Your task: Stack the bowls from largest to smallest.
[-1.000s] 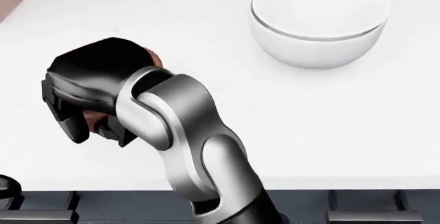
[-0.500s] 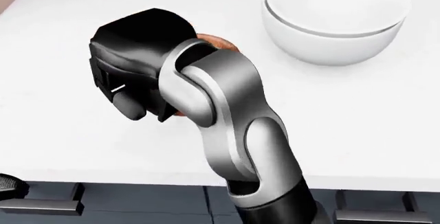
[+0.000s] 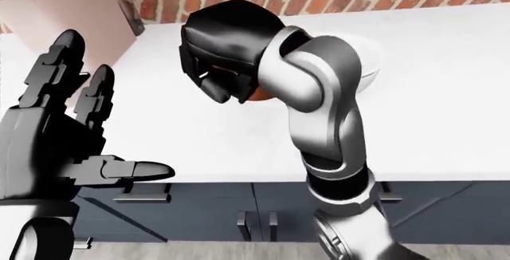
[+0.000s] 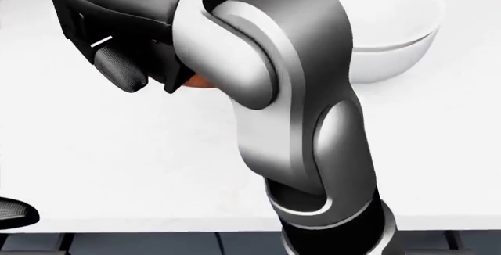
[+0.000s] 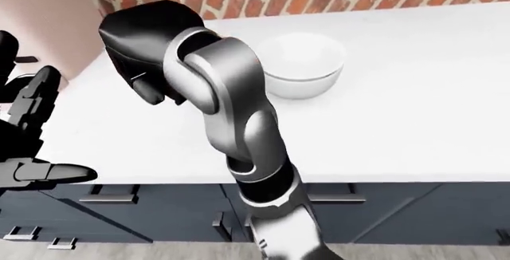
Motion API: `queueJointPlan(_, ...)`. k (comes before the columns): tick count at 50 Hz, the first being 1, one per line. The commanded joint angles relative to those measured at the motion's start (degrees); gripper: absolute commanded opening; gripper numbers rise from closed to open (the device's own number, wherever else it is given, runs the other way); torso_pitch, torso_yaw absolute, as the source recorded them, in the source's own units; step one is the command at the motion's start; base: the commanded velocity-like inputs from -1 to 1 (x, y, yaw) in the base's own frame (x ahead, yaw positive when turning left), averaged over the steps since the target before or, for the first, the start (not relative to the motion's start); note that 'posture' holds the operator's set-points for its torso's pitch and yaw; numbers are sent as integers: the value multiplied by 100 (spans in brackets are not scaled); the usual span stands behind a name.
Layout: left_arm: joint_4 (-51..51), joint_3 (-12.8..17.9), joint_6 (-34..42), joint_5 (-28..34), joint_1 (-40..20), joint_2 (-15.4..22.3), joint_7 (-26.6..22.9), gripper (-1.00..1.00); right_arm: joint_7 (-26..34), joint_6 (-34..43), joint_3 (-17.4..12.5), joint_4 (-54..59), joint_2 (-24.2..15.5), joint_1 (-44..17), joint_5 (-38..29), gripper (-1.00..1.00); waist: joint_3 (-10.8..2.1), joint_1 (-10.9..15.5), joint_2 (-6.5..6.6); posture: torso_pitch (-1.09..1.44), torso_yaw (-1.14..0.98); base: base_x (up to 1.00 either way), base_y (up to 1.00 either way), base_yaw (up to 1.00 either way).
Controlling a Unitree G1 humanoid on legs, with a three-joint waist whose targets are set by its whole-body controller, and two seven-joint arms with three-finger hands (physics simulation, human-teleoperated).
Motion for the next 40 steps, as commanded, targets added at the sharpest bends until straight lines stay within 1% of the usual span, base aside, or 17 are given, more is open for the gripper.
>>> queueJointPlan(1, -98, 82, -160, 28, -74, 73, 16, 100, -159, -22, -91, -173, -45, -265, 1, -100, -132, -6, 33, 0, 0, 0, 0, 0)
queueJointPlan(4, -104, 71, -145, 30, -85, 71, 26, 100, -174, -14, -185, -139, -170, -439, 78, -100, -118, -11, 27, 0, 0, 0, 0, 0)
queueJointPlan(9, -97, 12, -152, 86, -105, 58, 19, 100, -154, 91, -366, -58, -507, -882, 260, -100, -95, -17, 16, 0, 0, 0, 0, 0)
queueJointPlan(12, -110, 2, -138, 96, -114, 48, 19, 100, -145, 144, -410, 5, -670, -1088, 325, -100, -80, -22, 13, 0, 0, 0, 0, 0)
queueJointPlan(20, -132, 9, -155, 80, -76, 39, 17, 100, -431, -28, -617, 540, -1278, -1489, 470, -100, -60, -30, 4, 0, 0, 0, 0, 0)
queueJointPlan(23, -132, -2, -163, 40, -70, 66, 57, 100, -565, -166, -684, 755, -1533, -1540, 485, -100, -56, -25, -2, 0, 0, 0, 0, 0)
queueJointPlan(29, -132, -54, -165, 58, -78, 63, 78, 100, -880, -485, -773, 1191, -1922, -1601, 447, -100, -57, -14, -18, 0, 0, 0, 0, 0)
queueJointPlan(34, -105, -99, -146, 156, -131, 31, 29, 100, -1174, -653, -848, 1569, -2136, -1597, 414, -100, -69, 0, -30, 0, 0, 0, 0, 0)
queueJointPlan(40, -98, -109, -117, 194, -173, 20, 1, 100, -1410, -756, -871, 1847, -2221, -1494, 374, -100, -81, 8, -42, 0, 0, 0, 0, 0)
